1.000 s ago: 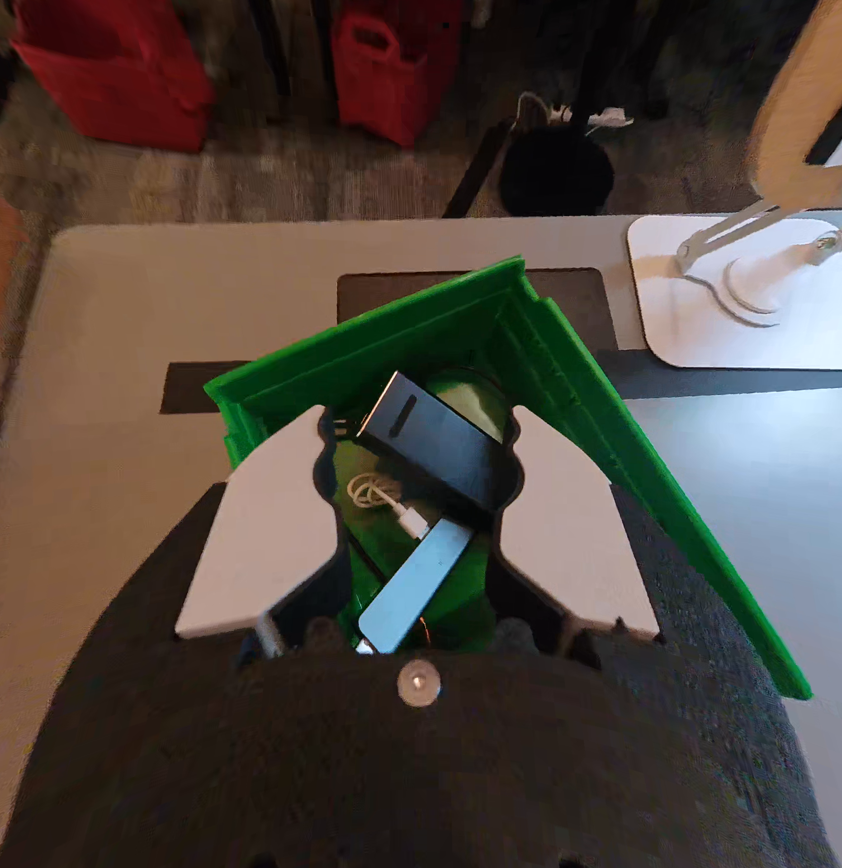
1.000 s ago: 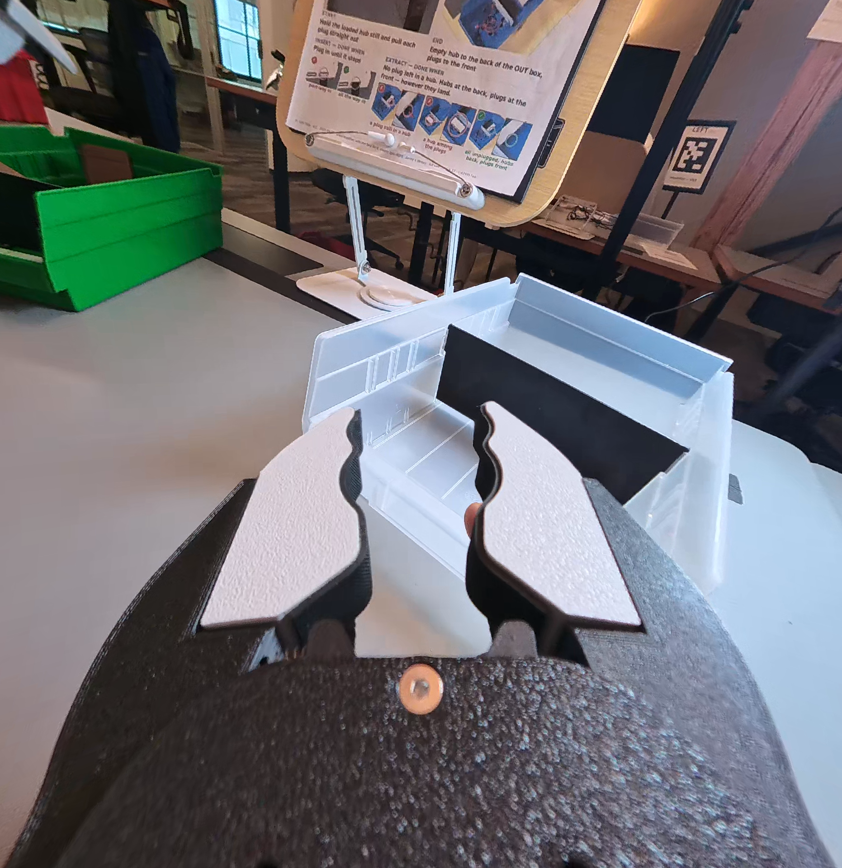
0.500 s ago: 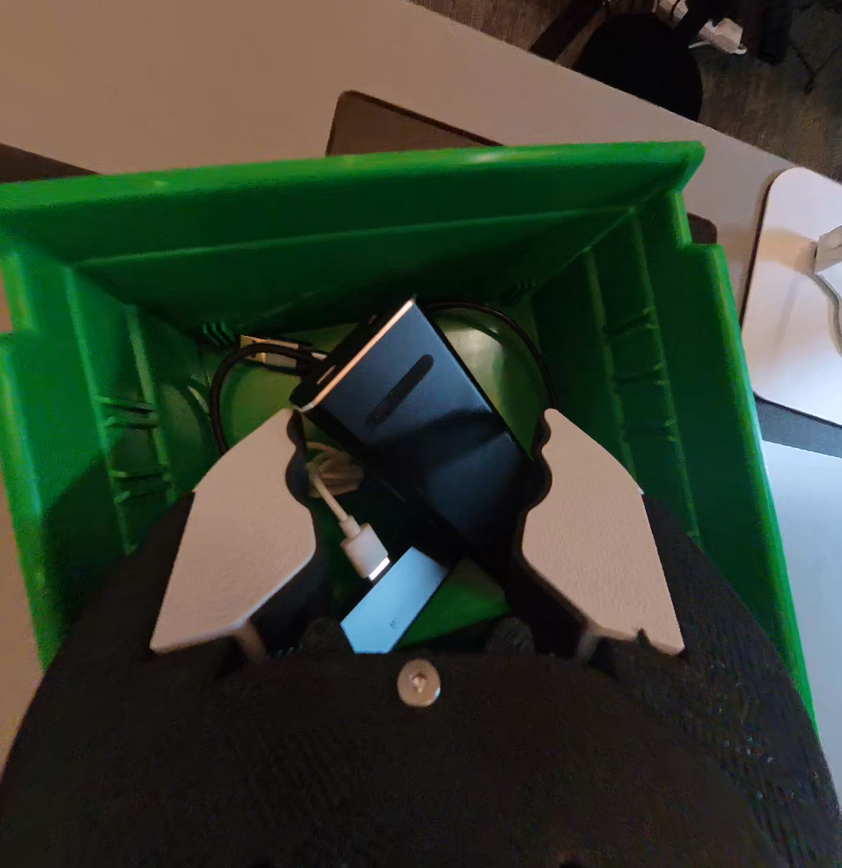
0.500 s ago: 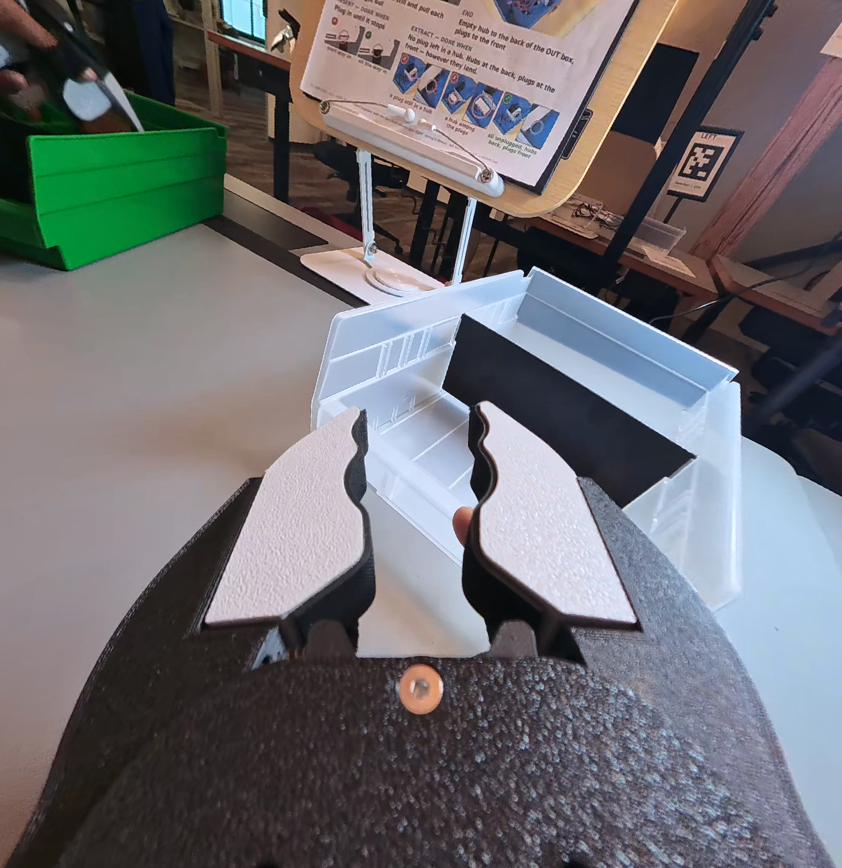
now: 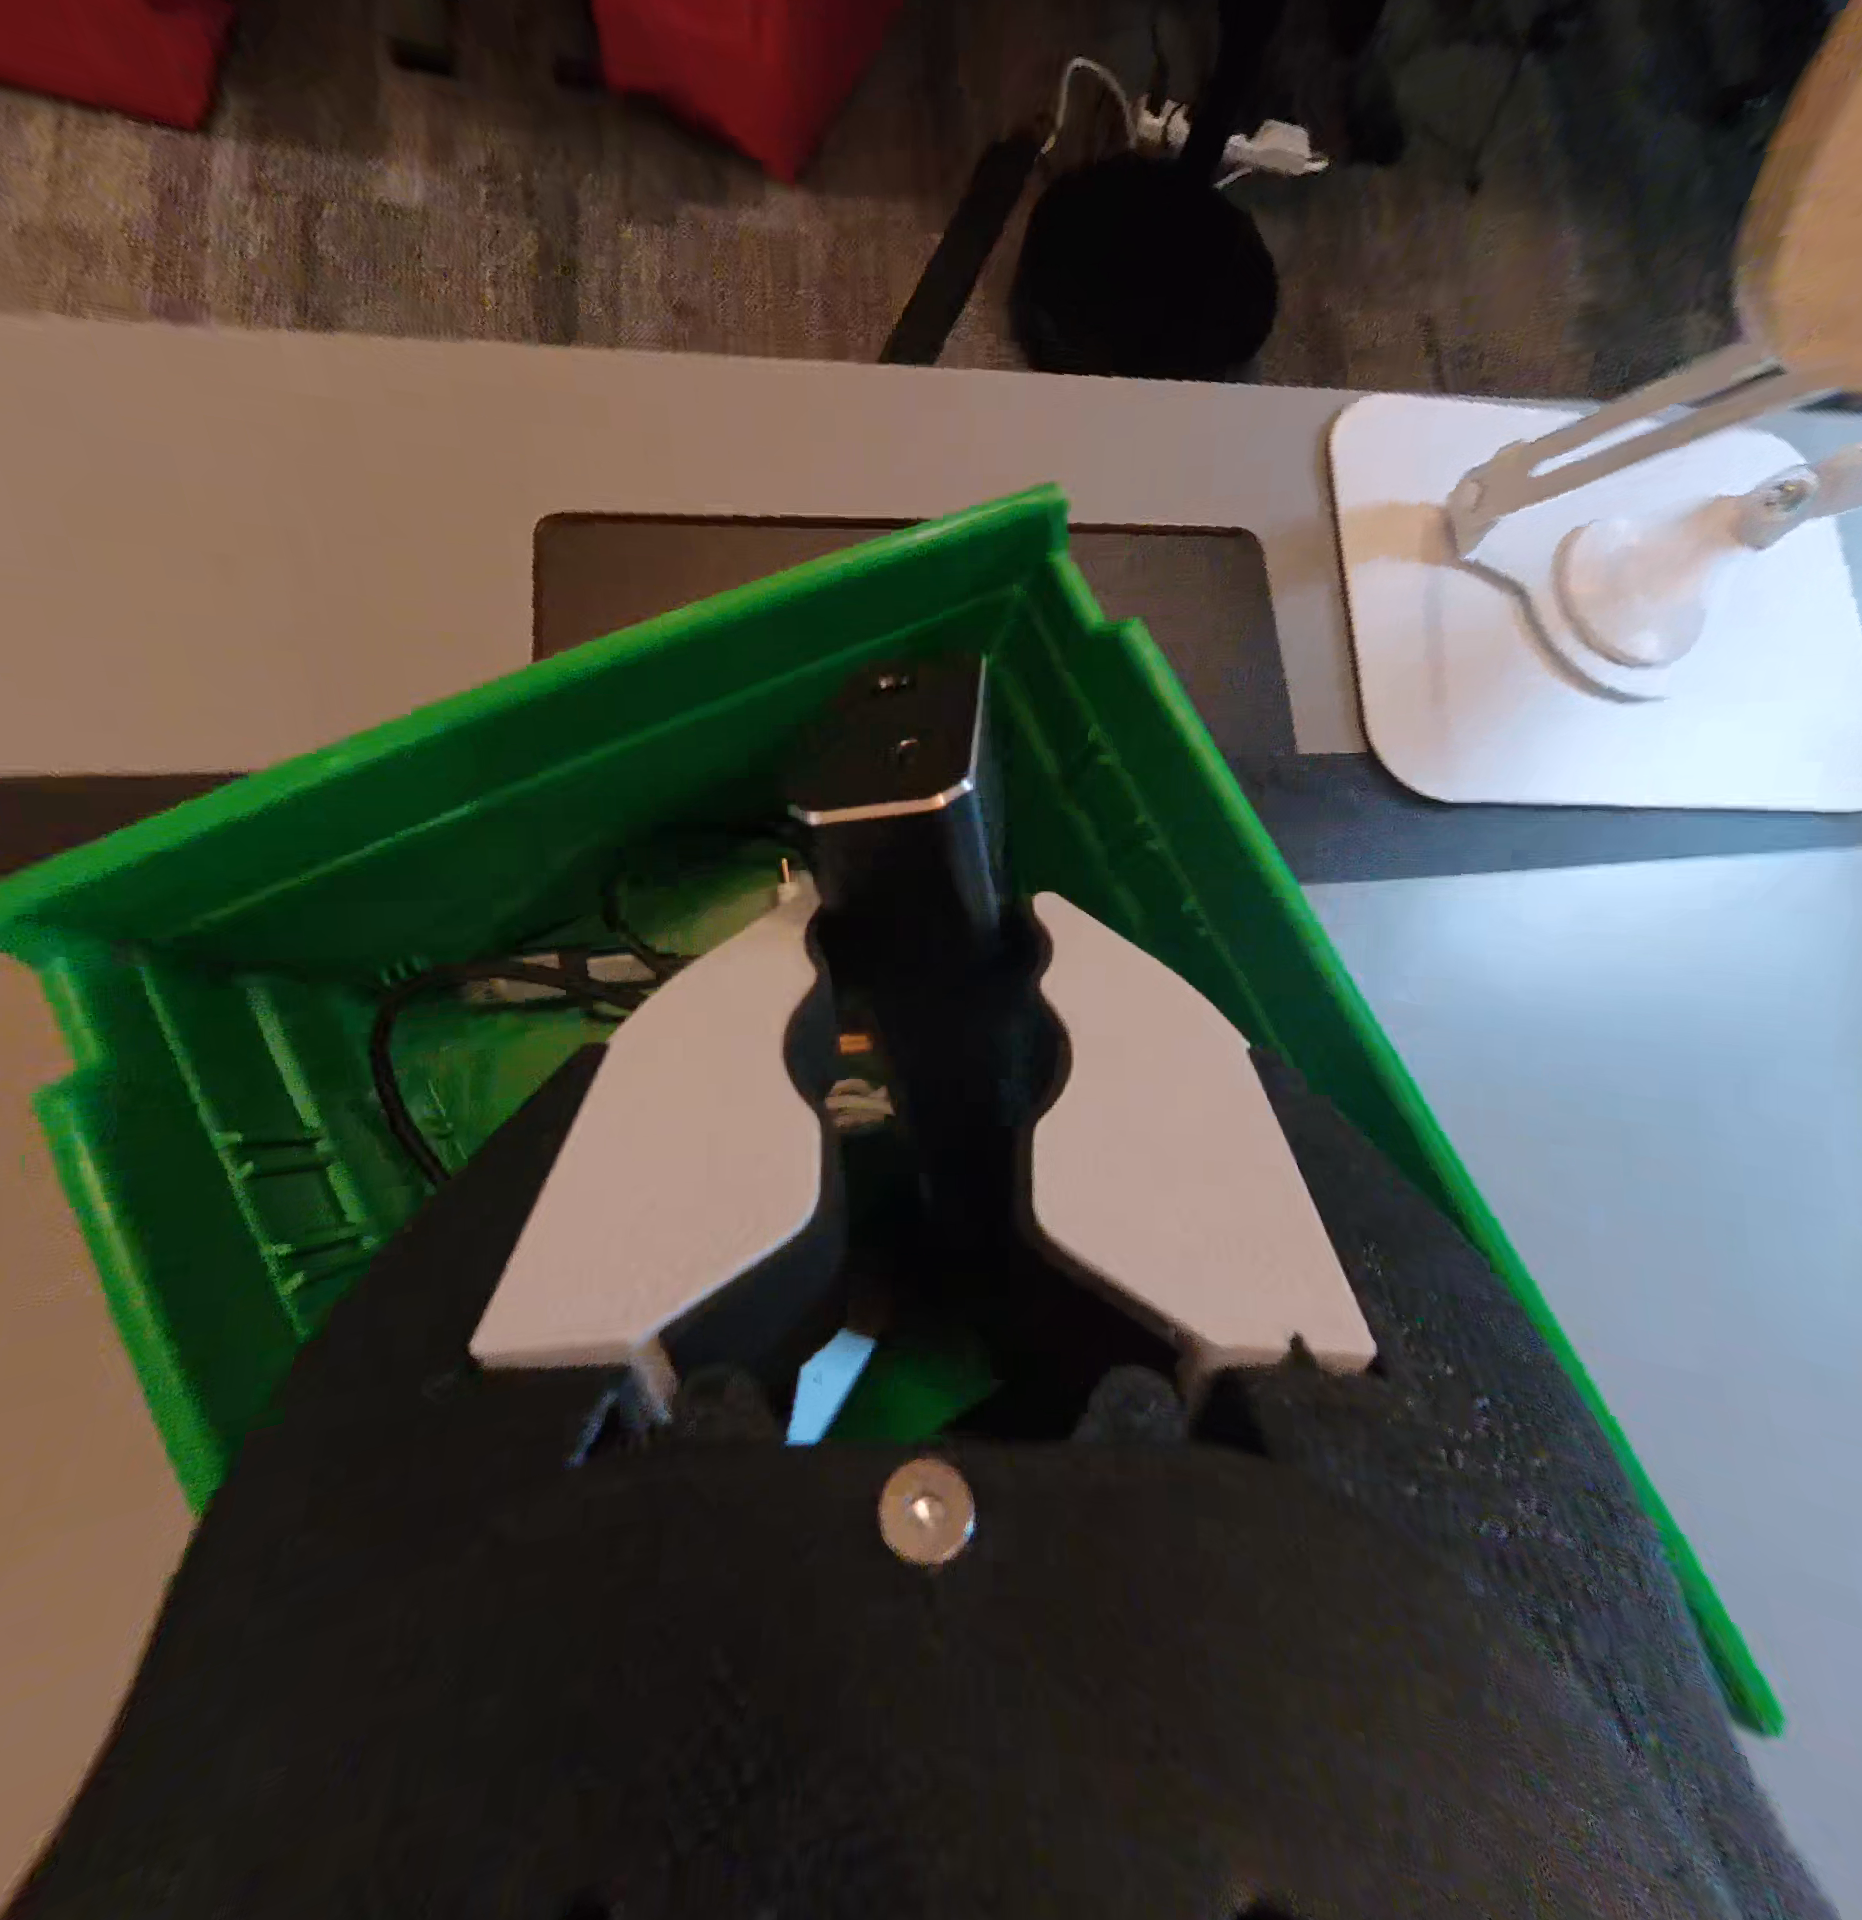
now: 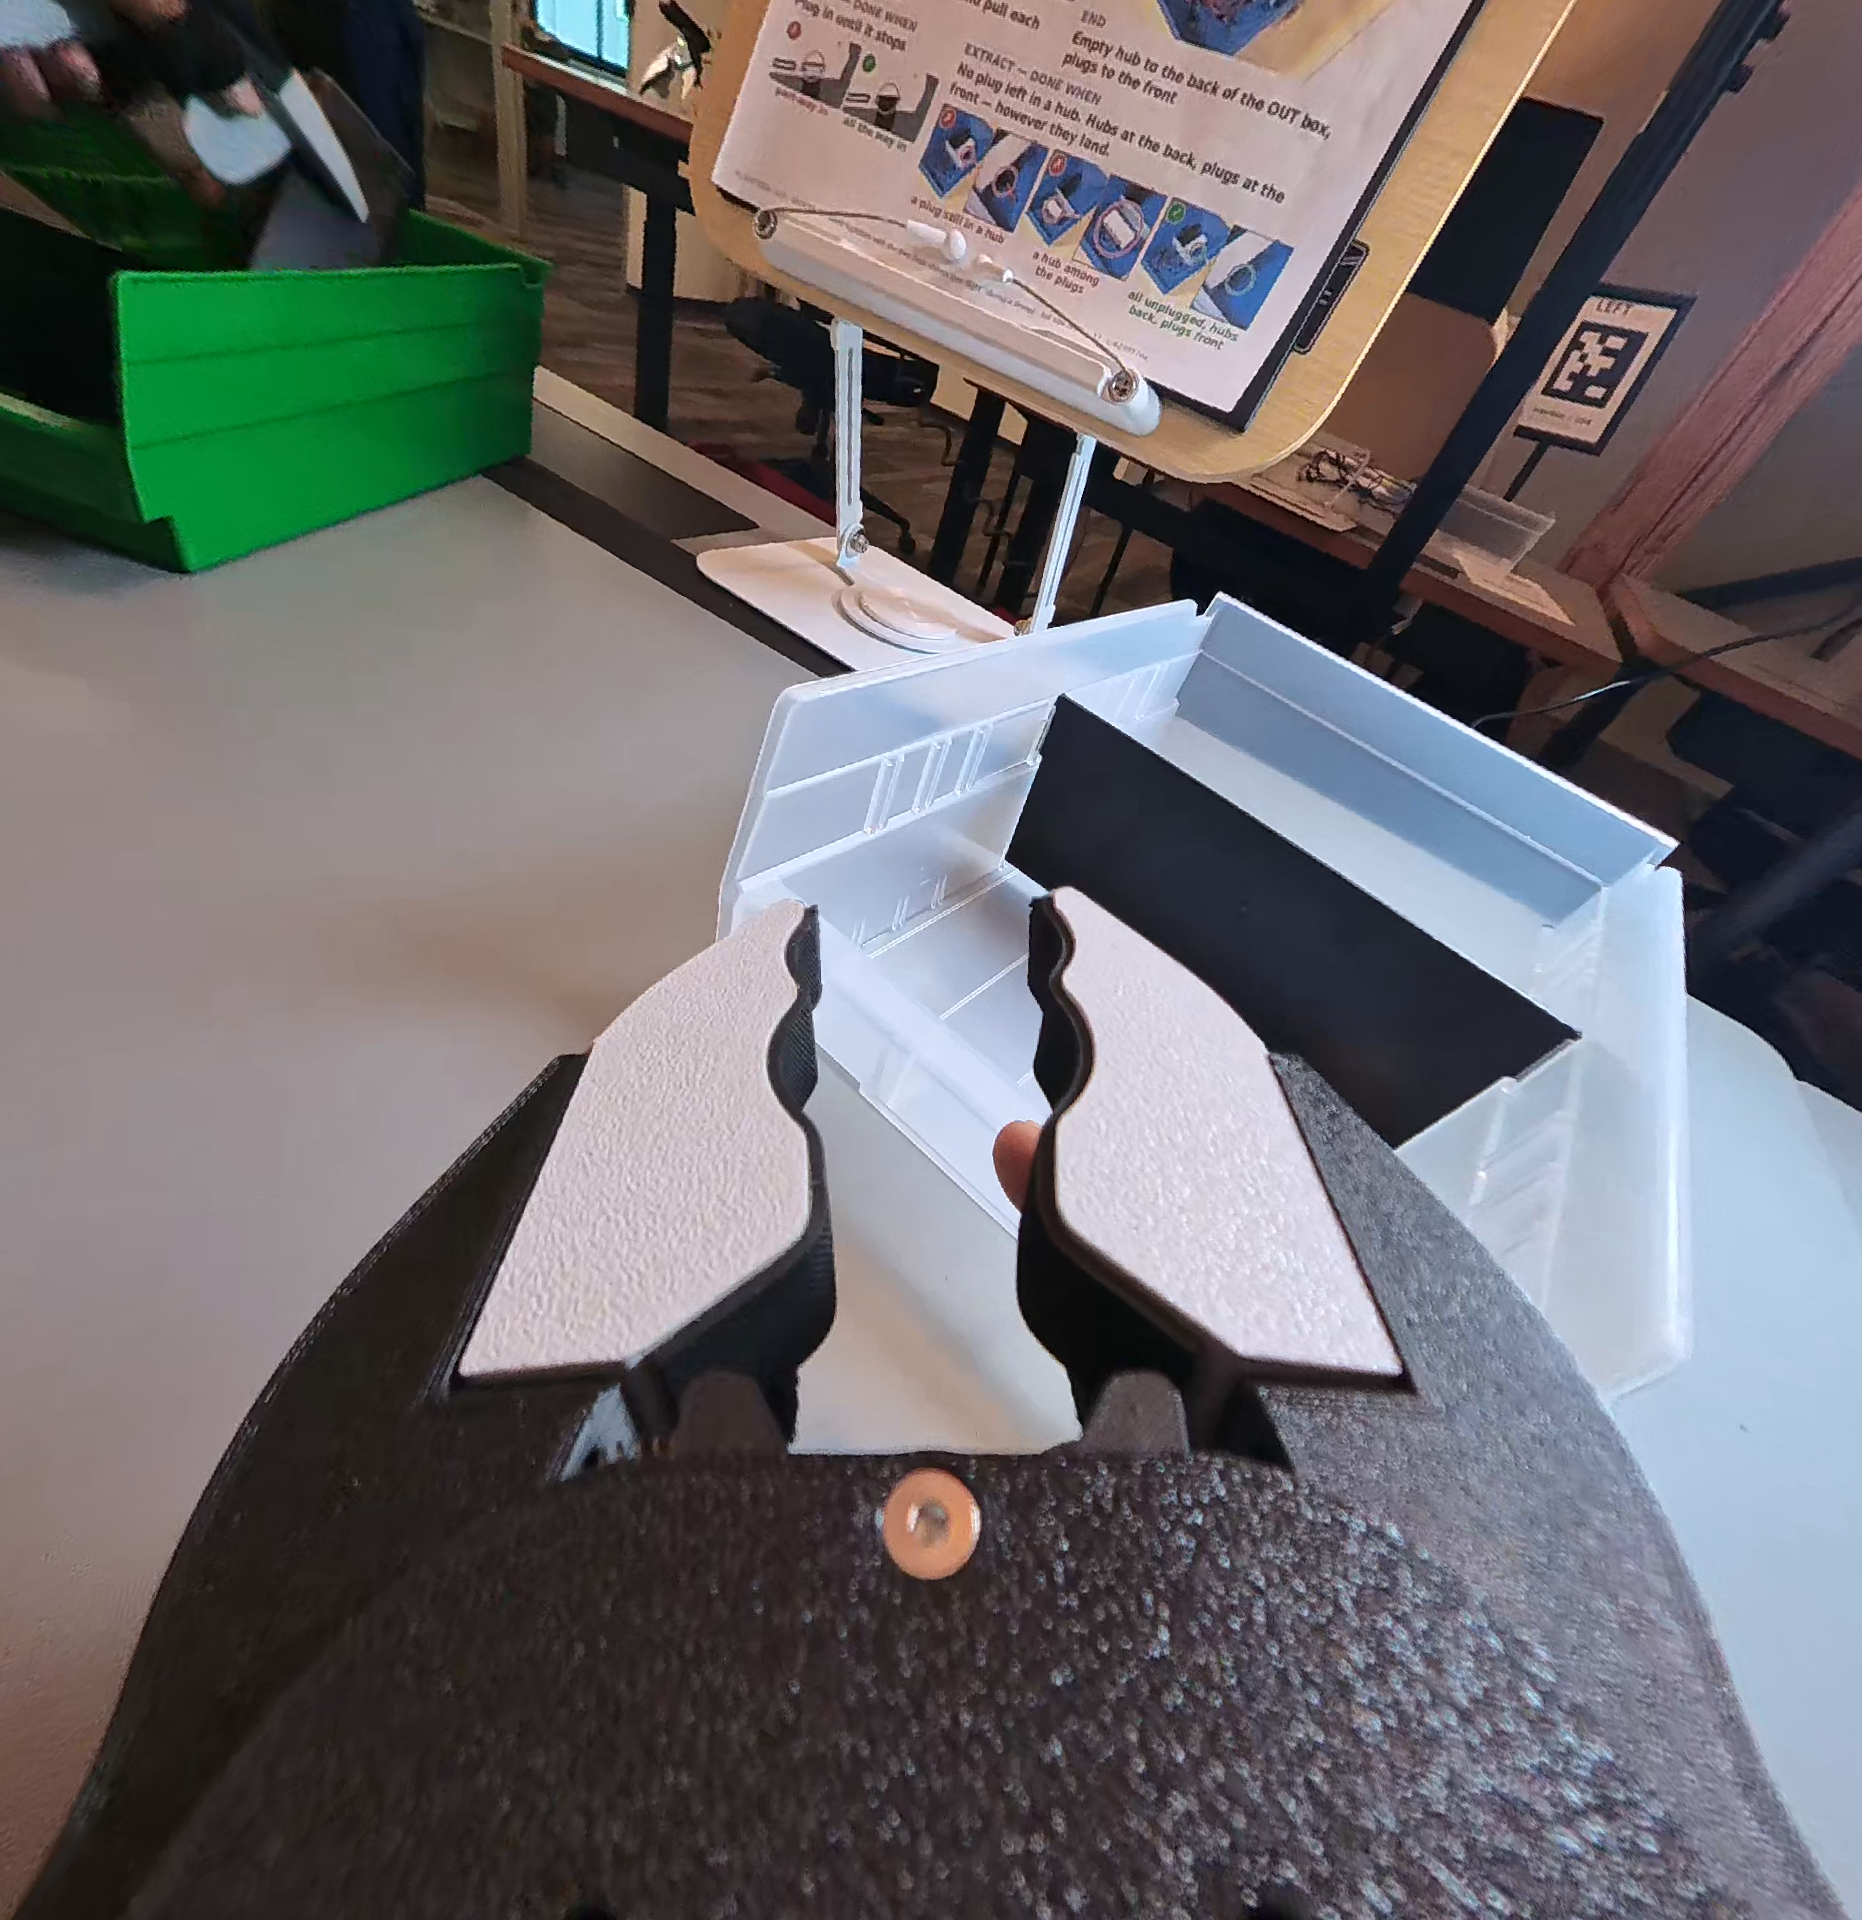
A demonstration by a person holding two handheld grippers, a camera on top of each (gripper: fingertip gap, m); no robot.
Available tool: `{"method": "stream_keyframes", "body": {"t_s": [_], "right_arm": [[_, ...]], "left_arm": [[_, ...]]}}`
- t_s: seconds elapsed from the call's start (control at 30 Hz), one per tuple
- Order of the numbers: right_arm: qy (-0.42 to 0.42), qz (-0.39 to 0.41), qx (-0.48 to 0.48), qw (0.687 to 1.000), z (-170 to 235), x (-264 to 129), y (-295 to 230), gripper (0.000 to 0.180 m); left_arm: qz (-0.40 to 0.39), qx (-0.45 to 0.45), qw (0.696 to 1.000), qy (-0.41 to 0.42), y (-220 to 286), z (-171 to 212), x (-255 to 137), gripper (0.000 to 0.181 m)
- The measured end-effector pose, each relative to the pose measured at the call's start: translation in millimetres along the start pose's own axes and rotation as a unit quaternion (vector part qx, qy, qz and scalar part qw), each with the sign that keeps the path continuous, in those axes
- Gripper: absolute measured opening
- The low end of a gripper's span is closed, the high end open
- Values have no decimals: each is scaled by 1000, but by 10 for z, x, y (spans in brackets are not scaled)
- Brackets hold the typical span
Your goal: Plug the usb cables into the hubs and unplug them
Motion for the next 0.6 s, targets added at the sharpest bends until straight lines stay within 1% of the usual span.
{"method": "stream_keyframes", "body": {"t_s": [0.1, 0.2, 0.3, 0.37, 0.43, 0.53, 0.6], "right_arm": [[-4, 2, 4, 1000, 21, 4, 16, 38], [-6, 6, 1, 1000, 36, 6, 19, 38], [0, 4, -6, 1000, 36, 1, -2, 38], [22, -11, -3, 1000, -6, -18, -51, 40], [39, -20, 9, 999, -72, -36, -117, 45], [53, -37, 30, 997, -228, -28, -270, 55], [66, -60, 37, 995, -394, -11, -436, 55]], "left_arm": [[18, 64, 998, 15, 177, -110, -201, 31], [39, 118, 990, 63, 368, -239, -480, 29], [63, 174, 974, 127, 632, -347, -849, 29], [78, 217, 957, 175, 854, -372, -1125, 29], [90, 270, 931, 229, 1116, -335, -1397, 29], [126, 323, 893, 287, 1556, -138, -1680, 29], [164, 350, 867, 314, 1890, 84, -1756, 29]]}}
Point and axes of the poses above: each gripper's, where its closed fingertips meet, x out along the fingers, z out of its underside, y = z × x across the jaws, the point moved 7 cm from there along -x, back along the fingers, and after that the axes turned 6 degrees about z, right-handed, at the moved point
